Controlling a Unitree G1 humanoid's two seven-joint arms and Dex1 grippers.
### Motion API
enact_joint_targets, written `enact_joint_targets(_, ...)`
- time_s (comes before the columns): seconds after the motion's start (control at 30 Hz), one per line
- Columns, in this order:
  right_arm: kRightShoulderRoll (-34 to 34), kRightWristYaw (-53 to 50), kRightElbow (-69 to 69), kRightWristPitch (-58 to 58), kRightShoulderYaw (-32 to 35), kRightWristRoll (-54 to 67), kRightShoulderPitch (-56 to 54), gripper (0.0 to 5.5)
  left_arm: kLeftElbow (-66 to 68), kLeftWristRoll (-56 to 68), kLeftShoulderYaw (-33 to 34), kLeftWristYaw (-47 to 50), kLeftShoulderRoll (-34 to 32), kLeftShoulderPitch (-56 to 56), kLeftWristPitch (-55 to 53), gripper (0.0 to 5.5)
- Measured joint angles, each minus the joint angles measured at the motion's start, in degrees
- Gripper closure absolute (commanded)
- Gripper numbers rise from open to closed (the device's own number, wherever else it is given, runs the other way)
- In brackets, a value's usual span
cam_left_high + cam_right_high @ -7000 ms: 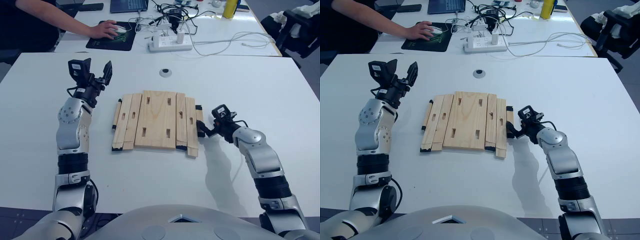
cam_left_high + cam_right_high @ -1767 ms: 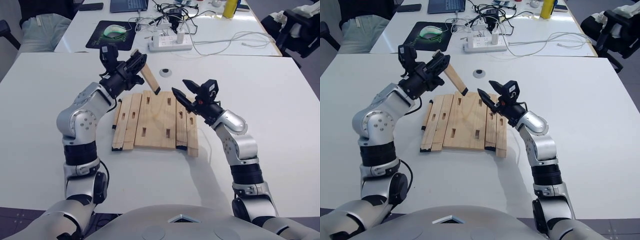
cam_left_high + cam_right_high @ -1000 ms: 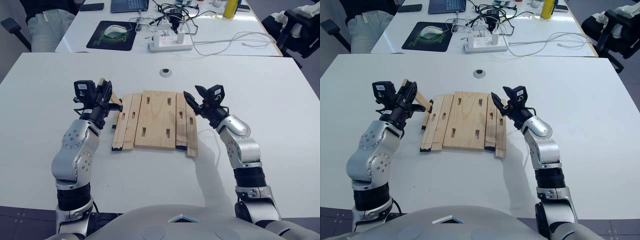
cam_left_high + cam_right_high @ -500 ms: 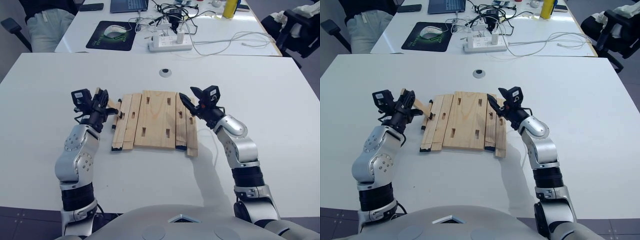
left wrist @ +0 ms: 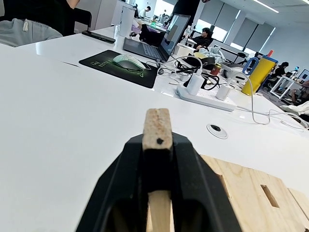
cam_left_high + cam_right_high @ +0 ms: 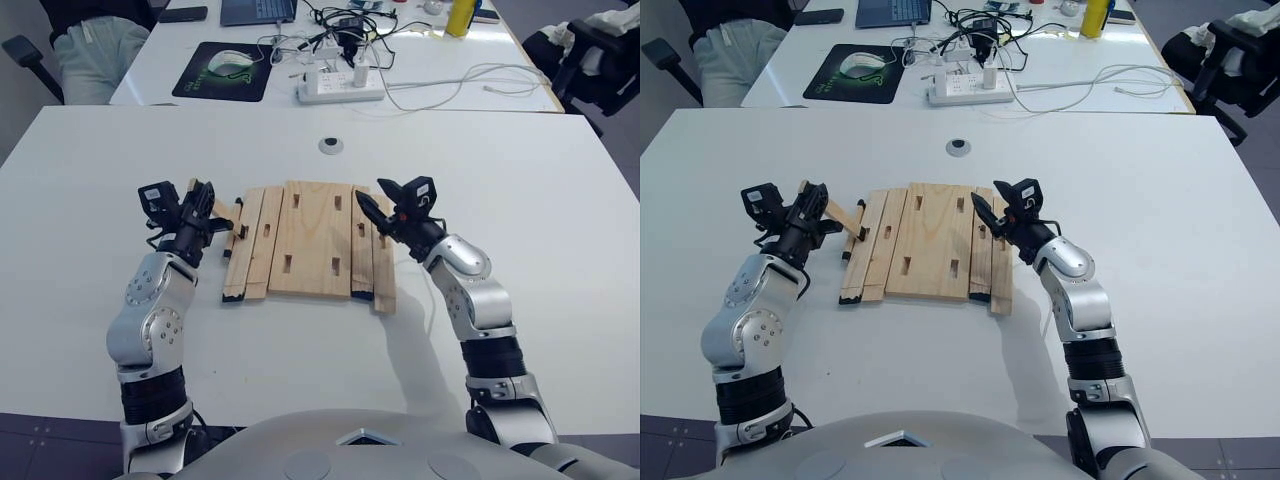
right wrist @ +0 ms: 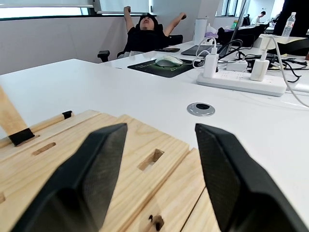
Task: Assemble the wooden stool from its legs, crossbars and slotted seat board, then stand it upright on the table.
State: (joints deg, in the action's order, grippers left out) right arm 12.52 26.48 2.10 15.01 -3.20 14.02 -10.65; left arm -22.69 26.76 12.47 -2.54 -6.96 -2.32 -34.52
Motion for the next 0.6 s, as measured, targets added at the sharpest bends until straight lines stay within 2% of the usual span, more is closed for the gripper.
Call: enact_joint_targets(0.6,0.0,0.1,1.2,0.7,-0.1,0.0,0.1,2.88,-0.2,-0.9,-0.9,0.1,-0.3,-1.1,-1.6,5.07)
